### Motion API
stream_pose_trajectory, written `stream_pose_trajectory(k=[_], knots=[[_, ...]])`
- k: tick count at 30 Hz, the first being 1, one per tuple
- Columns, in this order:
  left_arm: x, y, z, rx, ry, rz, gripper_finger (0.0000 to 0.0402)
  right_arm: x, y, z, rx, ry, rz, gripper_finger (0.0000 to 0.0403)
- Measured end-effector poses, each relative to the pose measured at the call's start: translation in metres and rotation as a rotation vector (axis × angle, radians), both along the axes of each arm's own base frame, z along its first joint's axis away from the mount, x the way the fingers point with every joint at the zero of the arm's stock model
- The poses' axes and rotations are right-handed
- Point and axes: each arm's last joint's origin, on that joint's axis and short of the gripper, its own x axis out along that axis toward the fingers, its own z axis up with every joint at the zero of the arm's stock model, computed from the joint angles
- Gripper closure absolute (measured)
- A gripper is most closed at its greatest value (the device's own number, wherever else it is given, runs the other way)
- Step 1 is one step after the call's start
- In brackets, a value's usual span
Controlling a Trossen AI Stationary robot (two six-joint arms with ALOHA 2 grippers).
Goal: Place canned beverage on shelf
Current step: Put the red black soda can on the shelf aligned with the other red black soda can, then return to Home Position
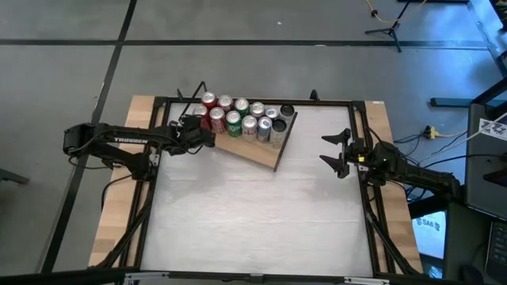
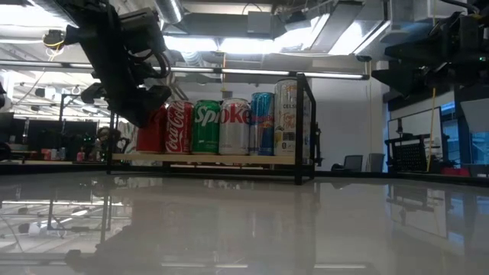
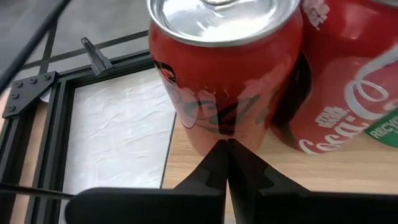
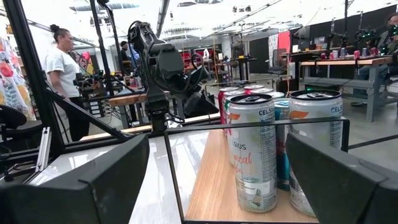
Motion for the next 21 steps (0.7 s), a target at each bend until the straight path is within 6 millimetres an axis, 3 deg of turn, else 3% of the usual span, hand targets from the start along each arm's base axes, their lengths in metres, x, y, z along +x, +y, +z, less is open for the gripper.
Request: stream_pose_trajectory(k=[11,21], knots=[[-0.007,-0.029,0.018,-0.065,-0.09,-0.166,0.0401,0.0,0.001,-0.002,0.004,0.021,0.027,0.0031],[-0.043,-0.057,0.066,0.039,-0.261,-0.441,0.0401,0.001,0.001,-0.009,0.025,0.093,0.027,0.0031]])
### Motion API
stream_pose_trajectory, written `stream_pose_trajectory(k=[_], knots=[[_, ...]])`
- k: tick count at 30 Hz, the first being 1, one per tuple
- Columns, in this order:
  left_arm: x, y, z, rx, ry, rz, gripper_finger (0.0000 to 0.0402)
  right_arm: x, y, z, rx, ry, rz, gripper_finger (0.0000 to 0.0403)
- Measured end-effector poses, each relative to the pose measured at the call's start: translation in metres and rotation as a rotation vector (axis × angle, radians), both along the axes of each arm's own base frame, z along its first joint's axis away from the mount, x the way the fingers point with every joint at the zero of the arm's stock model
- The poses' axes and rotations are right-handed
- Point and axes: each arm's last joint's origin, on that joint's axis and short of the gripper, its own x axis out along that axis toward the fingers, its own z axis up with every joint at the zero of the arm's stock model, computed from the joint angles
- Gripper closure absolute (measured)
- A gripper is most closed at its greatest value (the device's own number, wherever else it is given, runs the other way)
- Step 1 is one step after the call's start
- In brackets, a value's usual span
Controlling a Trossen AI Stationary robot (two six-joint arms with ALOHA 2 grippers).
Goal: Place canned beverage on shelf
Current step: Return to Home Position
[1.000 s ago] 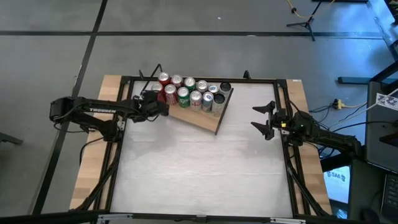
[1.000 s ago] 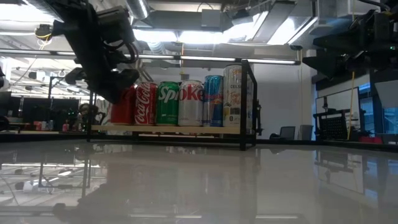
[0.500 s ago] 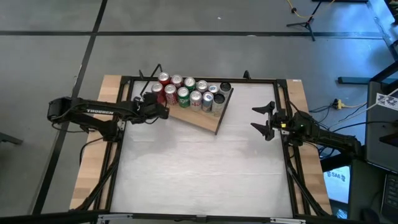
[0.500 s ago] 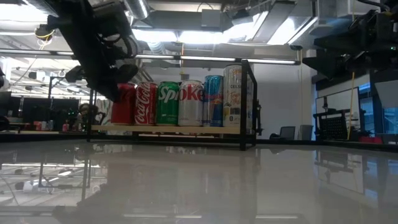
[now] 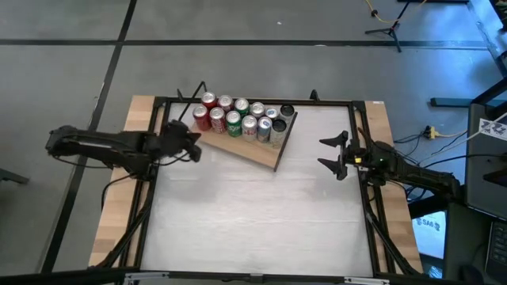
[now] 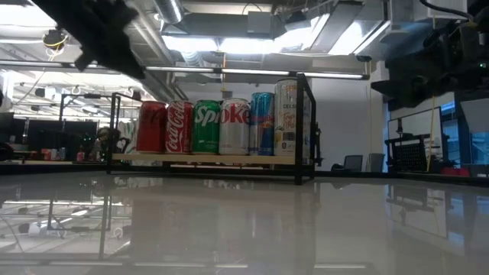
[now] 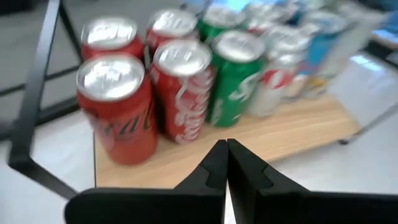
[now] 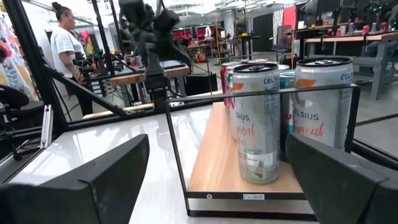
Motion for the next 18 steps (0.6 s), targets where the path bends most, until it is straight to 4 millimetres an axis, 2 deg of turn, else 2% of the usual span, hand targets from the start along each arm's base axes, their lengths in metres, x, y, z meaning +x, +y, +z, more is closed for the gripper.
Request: stream_pose_trajectory(k=[5,9,12,18], knots=[[-0.025,-0.007,0.019,0.095,-0.057,-0.14,0.0401,0.0,0.0,-0.001,0.002,0.009,-0.002,0.0031],[-0.039,-0.011,0.025,0.162,-0.086,-0.216,0.0401,0.0,0.0,-0.002,0.006,0.024,-0.004,0.0031],[-0.045,-0.012,0.017,0.204,-0.09,-0.261,0.0401,0.0,-0.001,-0.002,0.008,0.028,-0.019,0.0031],[-0.045,-0.017,-0.009,0.298,-0.216,-0.398,0.0401,0.0,-0.002,-0.003,0.007,0.034,-0.056,0.0031]])
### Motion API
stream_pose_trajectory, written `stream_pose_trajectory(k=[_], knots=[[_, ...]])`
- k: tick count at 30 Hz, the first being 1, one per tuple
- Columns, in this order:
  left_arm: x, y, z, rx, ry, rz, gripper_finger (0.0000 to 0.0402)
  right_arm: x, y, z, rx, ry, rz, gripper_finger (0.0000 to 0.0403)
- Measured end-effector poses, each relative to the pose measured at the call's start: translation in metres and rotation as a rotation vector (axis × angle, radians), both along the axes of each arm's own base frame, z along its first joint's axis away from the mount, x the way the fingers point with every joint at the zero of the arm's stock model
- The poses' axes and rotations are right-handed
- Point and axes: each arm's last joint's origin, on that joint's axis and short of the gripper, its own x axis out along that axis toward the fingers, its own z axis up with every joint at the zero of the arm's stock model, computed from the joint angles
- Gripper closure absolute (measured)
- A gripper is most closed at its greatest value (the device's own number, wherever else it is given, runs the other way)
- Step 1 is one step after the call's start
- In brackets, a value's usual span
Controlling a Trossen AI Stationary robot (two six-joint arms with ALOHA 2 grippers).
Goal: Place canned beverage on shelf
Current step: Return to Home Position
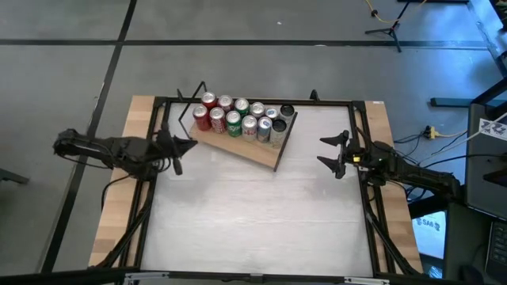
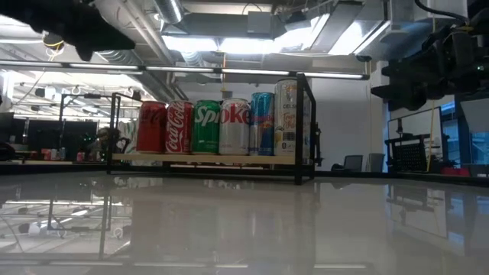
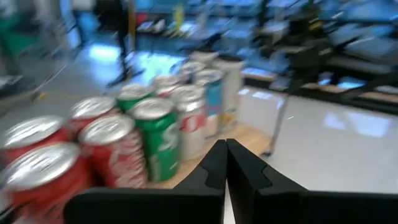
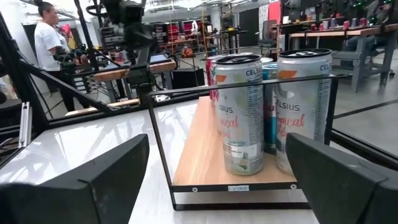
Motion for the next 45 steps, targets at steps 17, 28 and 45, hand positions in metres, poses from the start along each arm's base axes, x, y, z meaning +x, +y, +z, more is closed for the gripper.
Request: stream_pose_trajectory(k=[17,28,45], knots=[[-0.016,0.0,-0.055,0.137,-0.164,-0.125,0.0401,0.0,0.0,0.0,-0.001,0.001,0.001,0.0031],[-0.013,0.008,-0.074,0.247,-0.181,-0.045,0.0401,0.0,0.0,0.0,-0.001,0.002,0.001,0.0031],[-0.012,0.019,-0.08,0.236,-0.146,-0.089,0.0401,0.0,0.0,0.0,-0.001,0.002,0.001,0.0031]])
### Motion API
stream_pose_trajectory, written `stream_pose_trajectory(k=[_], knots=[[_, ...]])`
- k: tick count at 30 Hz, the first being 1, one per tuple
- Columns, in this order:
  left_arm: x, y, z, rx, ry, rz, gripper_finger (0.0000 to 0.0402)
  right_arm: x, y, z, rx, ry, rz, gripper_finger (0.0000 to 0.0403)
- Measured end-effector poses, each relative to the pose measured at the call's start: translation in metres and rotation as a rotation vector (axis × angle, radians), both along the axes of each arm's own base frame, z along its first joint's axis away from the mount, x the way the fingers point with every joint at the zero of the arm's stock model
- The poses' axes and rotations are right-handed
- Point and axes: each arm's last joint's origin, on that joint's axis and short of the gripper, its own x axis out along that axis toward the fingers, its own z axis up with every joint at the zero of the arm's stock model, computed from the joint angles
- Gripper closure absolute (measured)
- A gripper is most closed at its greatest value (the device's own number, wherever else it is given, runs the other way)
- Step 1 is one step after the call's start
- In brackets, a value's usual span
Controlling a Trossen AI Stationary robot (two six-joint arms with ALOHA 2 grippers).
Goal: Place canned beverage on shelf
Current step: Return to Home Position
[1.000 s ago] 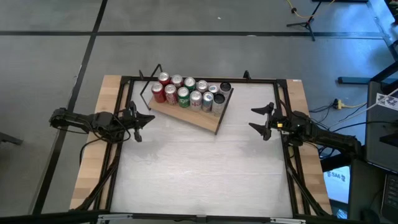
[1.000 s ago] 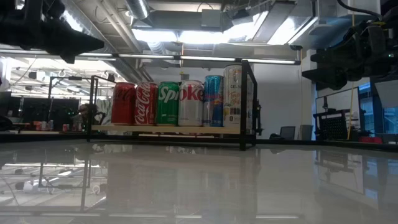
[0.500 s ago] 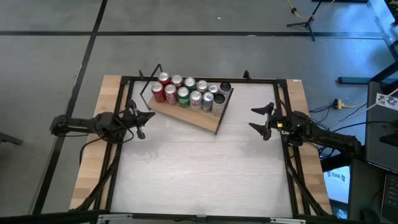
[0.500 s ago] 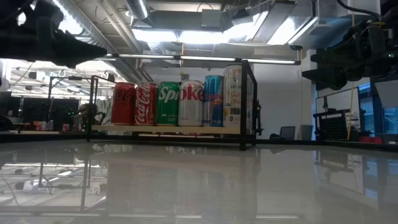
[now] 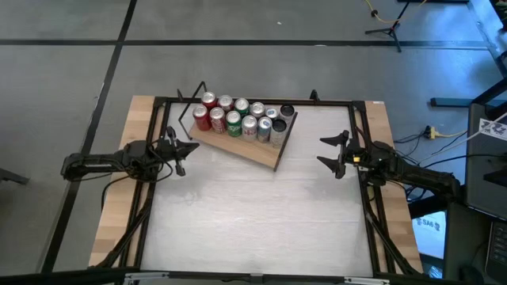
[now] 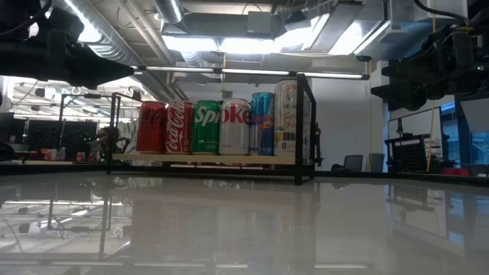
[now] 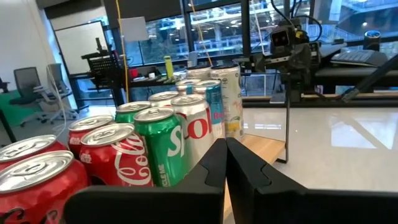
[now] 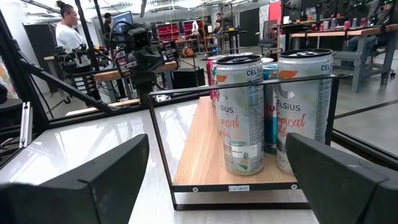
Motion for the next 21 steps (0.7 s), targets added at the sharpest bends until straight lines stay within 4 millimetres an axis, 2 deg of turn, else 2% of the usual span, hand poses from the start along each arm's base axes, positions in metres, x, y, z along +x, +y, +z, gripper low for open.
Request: stream_pose_trajectory(k=[21], knots=[[-0.0001,0.0003,0.0,0.021,0.008,0.009,0.0401,0.0,0.0,-0.0002,0.0,0.001,0.0,0.0031]])
